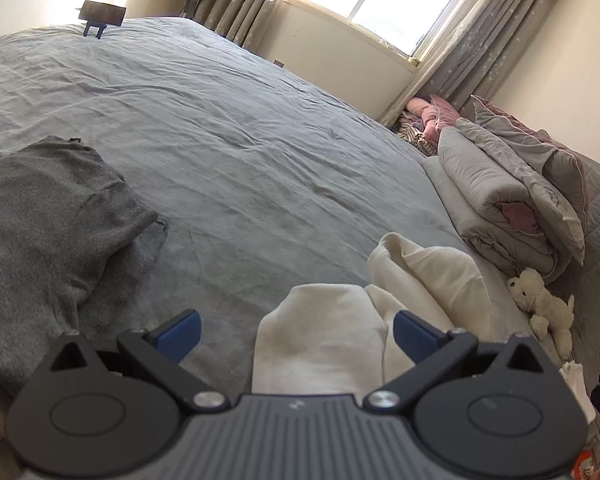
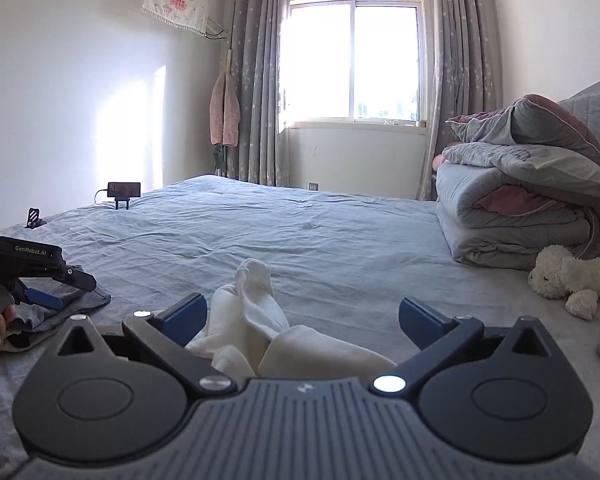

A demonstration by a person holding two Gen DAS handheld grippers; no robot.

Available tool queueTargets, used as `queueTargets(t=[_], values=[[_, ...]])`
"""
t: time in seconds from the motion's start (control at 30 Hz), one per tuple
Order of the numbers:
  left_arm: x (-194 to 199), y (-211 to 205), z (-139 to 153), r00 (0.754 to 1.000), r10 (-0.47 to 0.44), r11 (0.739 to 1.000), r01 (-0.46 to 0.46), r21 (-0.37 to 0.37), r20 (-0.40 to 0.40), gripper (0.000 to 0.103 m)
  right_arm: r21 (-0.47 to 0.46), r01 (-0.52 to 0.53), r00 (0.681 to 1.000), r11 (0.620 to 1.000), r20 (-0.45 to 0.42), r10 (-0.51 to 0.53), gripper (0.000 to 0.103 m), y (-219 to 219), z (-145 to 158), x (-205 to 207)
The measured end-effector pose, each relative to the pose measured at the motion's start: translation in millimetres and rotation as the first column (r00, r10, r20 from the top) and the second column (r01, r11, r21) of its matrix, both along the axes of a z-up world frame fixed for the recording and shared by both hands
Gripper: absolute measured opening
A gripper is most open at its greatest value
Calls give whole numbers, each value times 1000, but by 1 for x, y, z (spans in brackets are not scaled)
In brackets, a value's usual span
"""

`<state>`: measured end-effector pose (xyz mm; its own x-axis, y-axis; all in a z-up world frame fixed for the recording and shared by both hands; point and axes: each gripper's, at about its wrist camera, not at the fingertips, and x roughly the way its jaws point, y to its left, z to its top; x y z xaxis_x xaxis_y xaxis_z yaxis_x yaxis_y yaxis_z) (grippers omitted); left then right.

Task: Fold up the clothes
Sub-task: 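Grasp the cream sweatshirt with the left gripper while the right gripper grasps it too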

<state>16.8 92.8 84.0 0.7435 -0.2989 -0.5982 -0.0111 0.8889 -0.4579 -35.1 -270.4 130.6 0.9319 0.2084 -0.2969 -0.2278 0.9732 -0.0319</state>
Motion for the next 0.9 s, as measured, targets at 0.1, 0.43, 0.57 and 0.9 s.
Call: queueTargets(t=[0.1,0.43,0.57,0.9], values=[[2,-20,-8,996,-86,996,87,24,-23,102,-47,56,995,997,-85,-60,103,5,-14,9],[-1,-72,-13,960,-276,959,273,77,38,102,-129,68,961,989,-259,-100,100,18,-47,22],[4,-84,-21,962,-265,961,258,102,62,102,-236,19,950,971,-297,-91,87,41,-66,28],[2,-108,-29,950,-302,914,266,308,75,46,-346,83,917,934,-340,-208,22,45,-87,54]])
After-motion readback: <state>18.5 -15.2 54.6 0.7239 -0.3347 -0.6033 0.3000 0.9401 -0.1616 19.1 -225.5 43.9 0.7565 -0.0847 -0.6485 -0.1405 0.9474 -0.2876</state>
